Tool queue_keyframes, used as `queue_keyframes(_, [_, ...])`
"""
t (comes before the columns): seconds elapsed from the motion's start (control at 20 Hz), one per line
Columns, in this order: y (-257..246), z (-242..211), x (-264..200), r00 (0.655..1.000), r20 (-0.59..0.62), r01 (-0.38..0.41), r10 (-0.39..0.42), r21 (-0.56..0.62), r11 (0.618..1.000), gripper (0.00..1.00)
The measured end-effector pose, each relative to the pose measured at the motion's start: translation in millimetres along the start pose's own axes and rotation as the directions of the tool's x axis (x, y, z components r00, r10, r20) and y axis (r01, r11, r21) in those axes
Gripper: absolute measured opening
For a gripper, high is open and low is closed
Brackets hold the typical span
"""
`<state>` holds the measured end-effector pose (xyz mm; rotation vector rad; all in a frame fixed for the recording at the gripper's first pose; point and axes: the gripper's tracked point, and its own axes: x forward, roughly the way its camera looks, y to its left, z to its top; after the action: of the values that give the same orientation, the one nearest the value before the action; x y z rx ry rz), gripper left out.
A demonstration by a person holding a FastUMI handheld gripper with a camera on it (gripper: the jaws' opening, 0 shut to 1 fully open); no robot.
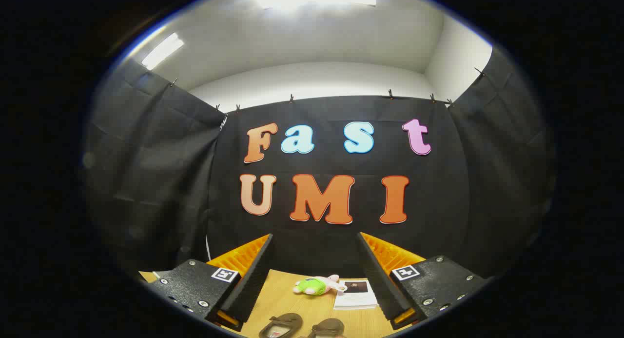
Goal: Open the storage box then place both shoes into the box .Put the left shoe in first, then the right shoe, with the right side of both shoes facing outward in a uniform manner.
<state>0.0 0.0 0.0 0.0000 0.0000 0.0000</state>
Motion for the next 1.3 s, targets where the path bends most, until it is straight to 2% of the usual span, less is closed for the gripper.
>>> queue_keyframes(0.9, [4.4, 1.8, -4.9, 1.0, 0.005, -0.029, 0.029, 0.036, 0.999, 0.98])
queue_keyframes(1.3, [25.6, -29.5, 4.5, 0.995, -0.047, -0.087, 0.091, 0.093, 0.992, 0.99])
